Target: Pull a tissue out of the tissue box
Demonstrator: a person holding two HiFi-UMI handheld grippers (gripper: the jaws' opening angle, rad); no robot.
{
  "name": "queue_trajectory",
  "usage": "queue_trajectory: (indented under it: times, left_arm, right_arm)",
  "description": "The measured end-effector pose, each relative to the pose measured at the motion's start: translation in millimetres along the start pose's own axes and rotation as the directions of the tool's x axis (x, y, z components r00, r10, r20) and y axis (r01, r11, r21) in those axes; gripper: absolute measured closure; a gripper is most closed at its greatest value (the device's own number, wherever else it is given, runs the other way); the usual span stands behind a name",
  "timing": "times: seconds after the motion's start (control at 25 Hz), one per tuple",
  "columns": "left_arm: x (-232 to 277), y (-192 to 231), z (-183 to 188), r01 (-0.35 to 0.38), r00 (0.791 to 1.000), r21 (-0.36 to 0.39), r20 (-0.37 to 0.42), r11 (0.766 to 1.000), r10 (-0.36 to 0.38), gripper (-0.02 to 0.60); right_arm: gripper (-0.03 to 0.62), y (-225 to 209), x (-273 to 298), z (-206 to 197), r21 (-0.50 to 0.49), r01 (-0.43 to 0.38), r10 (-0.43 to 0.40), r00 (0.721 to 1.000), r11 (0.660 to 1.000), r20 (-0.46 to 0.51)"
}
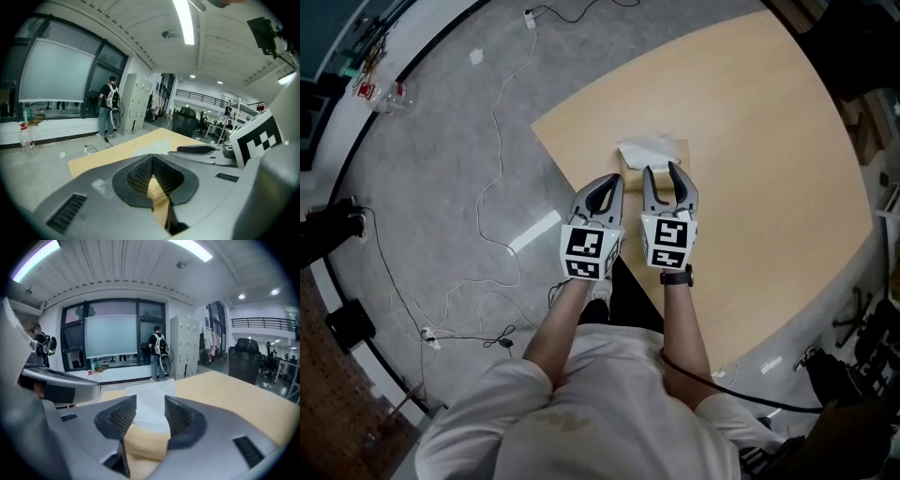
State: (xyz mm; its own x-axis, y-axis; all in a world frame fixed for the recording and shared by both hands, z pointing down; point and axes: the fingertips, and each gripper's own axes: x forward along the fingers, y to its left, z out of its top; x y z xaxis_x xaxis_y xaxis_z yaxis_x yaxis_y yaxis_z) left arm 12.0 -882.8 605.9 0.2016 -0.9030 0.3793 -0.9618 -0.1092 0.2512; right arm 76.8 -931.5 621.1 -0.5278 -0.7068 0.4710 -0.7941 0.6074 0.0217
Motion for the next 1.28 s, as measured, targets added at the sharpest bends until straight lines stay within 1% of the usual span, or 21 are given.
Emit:
queue_trajectory:
  times: [0.04,0.12,0.16,0.2,0.24,0.32,0.4,0.6,0.72,0.8,0.96,1.16,1.28]
  left_arm:
    - [2,0,0,0.002,1.0,-0.003,-0.003,1.0,-0.002,0.581]
    - [6,1,0,0.006,1.0,-0.005,-0.006,1.0,-0.006,0.581]
    - [7,0,0,0.007,1.0,-0.006,-0.008,1.0,-0.007,0.581]
    - [8,-1,-1,0.01,1.0,-0.004,-0.011,1.0,-0.01,0.581]
    - [9,-2,-2,0.016,1.0,0.002,-0.015,1.0,-0.016,0.581]
    - [13,-5,-7,0.026,0.999,0.02,-0.028,0.999,-0.025,0.581]
    - [14,-5,-11,0.025,0.999,0.023,-0.035,0.999,-0.024,0.581]
    - [10,6,-16,-0.006,0.999,0.008,-0.043,1.0,0.007,0.581]
    - [9,12,-15,-0.023,0.999,0.003,-0.038,1.0,0.023,0.581]
    - [7,15,-15,-0.031,0.999,0.003,-0.037,1.0,0.031,0.581]
    - [3,17,-20,-0.043,0.998,0.0,-0.041,0.999,0.043,0.581]
    - [-4,16,-19,-0.053,0.998,0.001,-0.04,0.999,0.053,0.581]
    - [-11,18,-13,-0.058,0.998,0.0,-0.025,0.998,0.058,0.581]
  right_arm:
    - [0.404,-2,4,0,0.008,0.004,-0.004,1.0,1.0,0.007]
    - [0.292,-8,13,1,0.031,0.022,-0.023,0.999,0.999,0.027]
    - [0.18,-10,17,2,0.029,0.034,-0.035,0.999,0.999,0.039]
    - [0.094,-11,22,3,0.018,0.038,-0.039,0.998,0.999,0.045]
    - [0.082,-11,26,3,0.006,0.032,-0.032,0.999,0.999,0.043]
    - [0.075,-10,35,0,0.0,0.002,-0.002,1.0,1.0,0.024]
    - [0.074,-10,44,0,-0.009,-0.011,0.011,1.0,1.0,0.006]
    - [0.075,-8,60,-1,-0.106,-0.007,0.002,0.999,0.994,-0.045]
    - [0.077,-4,69,-10,-0.103,-0.043,0.034,0.995,0.994,-0.093]
    - [0.079,0,74,-19,-0.12,-0.064,0.048,0.991,0.991,-0.127]
    - [0.083,1,73,-26,-0.175,-0.059,0.032,0.988,0.983,-0.152]
    - [0.146,5,65,-28,-0.179,-0.054,0.025,0.987,0.982,-0.159]
    - [0.237,8,58,-31,-0.177,-0.041,0.013,0.988,0.983,-0.157]
